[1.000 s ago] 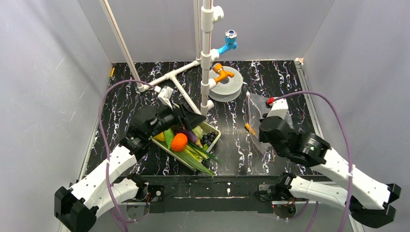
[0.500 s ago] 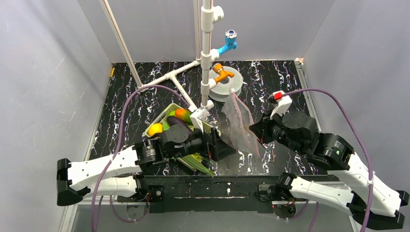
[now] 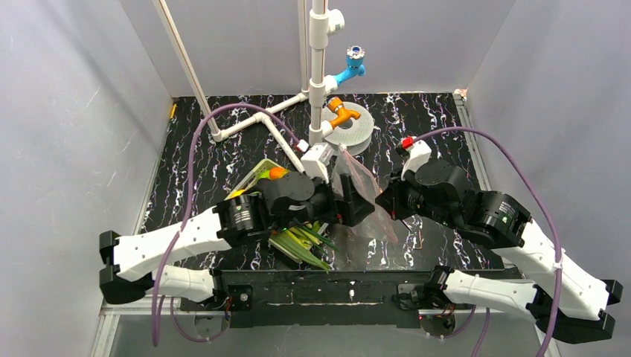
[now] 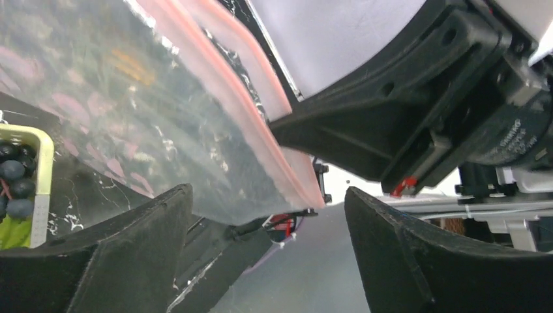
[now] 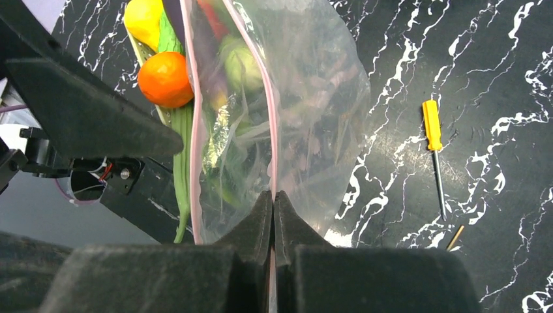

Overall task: Place the food in the zip-top bag and seal the zipper
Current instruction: Open the zipper of the food storage bag at the center of the board, then pick up the fake vegetable from the bin.

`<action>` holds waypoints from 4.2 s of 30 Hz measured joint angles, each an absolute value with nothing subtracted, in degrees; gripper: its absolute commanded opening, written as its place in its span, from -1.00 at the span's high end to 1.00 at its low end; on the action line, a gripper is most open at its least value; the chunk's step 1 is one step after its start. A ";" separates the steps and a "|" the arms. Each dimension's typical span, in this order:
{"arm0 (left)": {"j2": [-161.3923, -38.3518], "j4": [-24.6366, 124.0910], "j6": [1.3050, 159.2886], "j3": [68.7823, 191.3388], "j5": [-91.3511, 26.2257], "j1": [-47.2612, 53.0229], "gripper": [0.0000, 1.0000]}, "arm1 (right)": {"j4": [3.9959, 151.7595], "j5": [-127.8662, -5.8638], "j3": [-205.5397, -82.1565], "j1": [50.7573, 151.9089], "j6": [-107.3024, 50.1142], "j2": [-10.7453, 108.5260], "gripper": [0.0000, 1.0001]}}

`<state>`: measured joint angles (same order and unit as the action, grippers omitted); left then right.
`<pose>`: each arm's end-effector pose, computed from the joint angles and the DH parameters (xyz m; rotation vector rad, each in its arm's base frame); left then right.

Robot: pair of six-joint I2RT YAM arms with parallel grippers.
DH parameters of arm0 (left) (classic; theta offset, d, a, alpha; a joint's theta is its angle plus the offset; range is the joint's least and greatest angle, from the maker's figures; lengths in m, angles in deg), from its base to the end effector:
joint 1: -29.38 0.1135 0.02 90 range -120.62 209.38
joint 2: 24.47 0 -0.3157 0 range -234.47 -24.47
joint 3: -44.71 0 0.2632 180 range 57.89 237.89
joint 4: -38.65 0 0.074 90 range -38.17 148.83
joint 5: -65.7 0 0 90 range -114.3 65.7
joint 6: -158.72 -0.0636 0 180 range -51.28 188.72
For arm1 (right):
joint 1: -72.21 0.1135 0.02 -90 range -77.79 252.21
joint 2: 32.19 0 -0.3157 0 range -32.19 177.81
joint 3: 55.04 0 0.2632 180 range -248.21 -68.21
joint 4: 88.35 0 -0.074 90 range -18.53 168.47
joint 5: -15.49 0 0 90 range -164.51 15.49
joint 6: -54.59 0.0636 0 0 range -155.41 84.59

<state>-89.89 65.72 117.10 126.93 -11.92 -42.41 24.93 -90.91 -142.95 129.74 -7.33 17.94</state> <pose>0.0988 -0.2566 0.4524 0.2215 1.9352 -1.2992 0.0923 0.1117 0.4517 -0.3622 2.0821 0.6212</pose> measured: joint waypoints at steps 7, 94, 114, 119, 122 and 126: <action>-95.64 73.15 114.72 135.52 -4.55 -44.11 -0.93 | 21.02 -92.72 -146.91 131.62 -6.83 19.01 0.97; -75.75 80.65 83.35 104.57 -17.62 -41.45 -0.96 | 23.60 -115.80 -139.63 140.21 -5.78 27.25 0.97; -78.05 67.45 48.25 96.63 -37.34 -42.39 -0.12 | 24.52 -114.36 -139.33 140.19 -5.61 26.62 0.97; -77.94 65.07 46.91 95.63 -36.14 -42.39 -0.10 | 24.65 -114.27 -139.24 140.19 -5.61 26.62 0.97; -78.09 65.20 46.35 95.43 -35.70 -42.39 -0.11 | 24.63 -114.10 -139.24 140.19 -5.61 26.59 0.97; -78.79 65.63 46.00 95.43 -35.72 -42.47 0.18 | 24.65 -113.90 -139.24 140.19 -5.61 26.59 0.97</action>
